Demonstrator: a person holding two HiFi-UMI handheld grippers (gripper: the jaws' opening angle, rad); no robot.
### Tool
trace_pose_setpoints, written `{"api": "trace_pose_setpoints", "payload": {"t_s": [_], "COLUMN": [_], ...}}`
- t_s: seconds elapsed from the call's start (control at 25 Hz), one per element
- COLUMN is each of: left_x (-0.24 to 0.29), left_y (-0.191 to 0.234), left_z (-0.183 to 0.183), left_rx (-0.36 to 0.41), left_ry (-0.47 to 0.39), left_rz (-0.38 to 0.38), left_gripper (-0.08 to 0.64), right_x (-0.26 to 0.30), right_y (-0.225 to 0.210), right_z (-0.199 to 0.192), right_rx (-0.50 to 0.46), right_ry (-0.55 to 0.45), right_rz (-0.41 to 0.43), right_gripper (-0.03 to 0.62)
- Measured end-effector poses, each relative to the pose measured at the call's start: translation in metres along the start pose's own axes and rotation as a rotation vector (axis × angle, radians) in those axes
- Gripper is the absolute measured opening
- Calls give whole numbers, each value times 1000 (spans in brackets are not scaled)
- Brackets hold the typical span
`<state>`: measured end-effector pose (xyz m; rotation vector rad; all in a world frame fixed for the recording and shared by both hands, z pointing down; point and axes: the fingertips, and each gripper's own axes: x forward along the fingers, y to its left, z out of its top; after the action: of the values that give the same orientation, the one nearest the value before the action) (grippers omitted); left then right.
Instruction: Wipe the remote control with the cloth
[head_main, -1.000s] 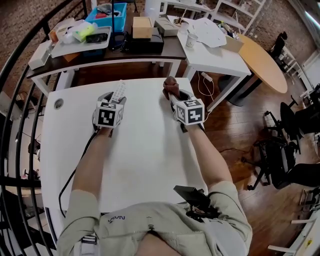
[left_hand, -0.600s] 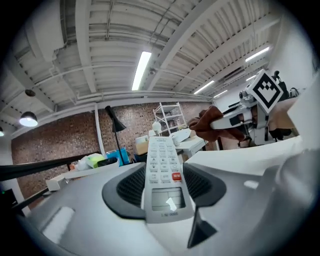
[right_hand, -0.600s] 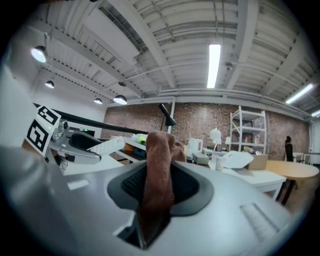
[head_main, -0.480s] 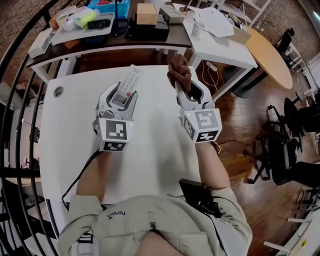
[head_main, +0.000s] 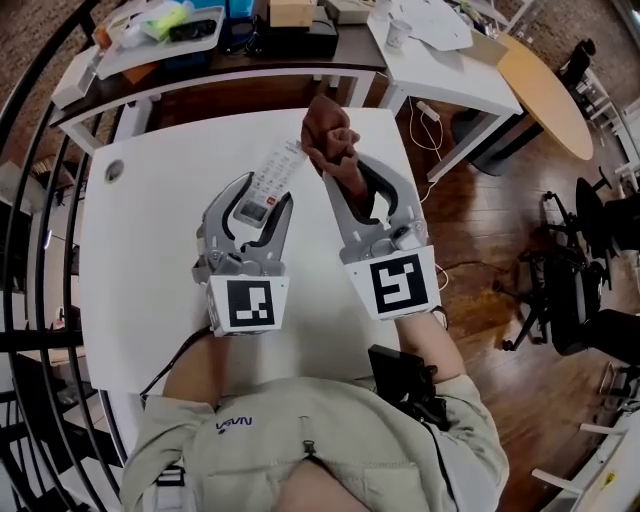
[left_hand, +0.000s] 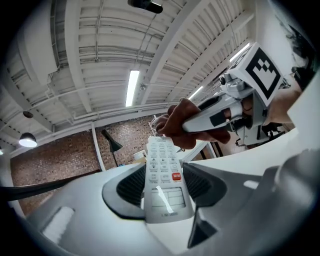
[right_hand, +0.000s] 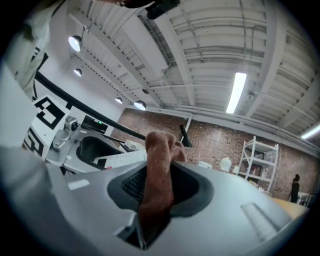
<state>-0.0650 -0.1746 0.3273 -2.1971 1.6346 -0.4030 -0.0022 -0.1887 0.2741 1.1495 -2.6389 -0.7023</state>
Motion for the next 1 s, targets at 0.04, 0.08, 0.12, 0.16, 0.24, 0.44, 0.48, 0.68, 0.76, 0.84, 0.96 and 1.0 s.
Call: {"api": "trace_pose_setpoints", "payload": {"t_s": [0.04, 0.08, 0.12, 0.16, 0.24, 0.44, 0.48, 0.68, 0.76, 0.84, 0.96, 1.0], "left_x": [-3, -5, -7, -8, -10, -15, -16, -19, -19, -19, -21, -22], "left_y": [-2, -3, -4, -4, -5, -6, -7, -15, -18, -19, -21, -22], "left_z": [1, 2, 3, 4, 5, 1, 1, -11, -17, -18, -16, -14], "left_rx": [2, 1, -2, -4, -7, 12, 19, 31, 45, 42, 24, 27], "left_ry": [-3, -5, -7, -9, -16, -6, -6, 7, 17, 18, 10, 4], "left_rz": [-3, -6, -8, -8, -6, -12, -12, -21, -27, -34, -38, -38], "left_gripper": [242, 242, 242, 242, 242, 242, 242, 242, 242, 242, 242, 242], "right_x": [-1, -1, -2, -3, -4, -12, -14, -26, -35, -40, -37, -35], "right_y": [6, 11, 15, 20, 30, 66, 73, 101, 115, 120, 105, 94], "right_z": [-1, -3, -4, -6, -8, -14, -14, -17, -17, -15, -3, 4], "right_rx": [-11, -17, -20, -22, -34, -70, -83, -241, -304, -331, -311, -297], "right_ry": [17, 33, 45, 57, 86, 152, 161, 184, 180, 176, 150, 133], "right_rz": [14, 26, 39, 55, 98, 249, 277, 406, 498, 545, 469, 408], "right_gripper": [104, 104, 104, 104, 104, 104, 104, 104, 104, 104, 104, 104]}}
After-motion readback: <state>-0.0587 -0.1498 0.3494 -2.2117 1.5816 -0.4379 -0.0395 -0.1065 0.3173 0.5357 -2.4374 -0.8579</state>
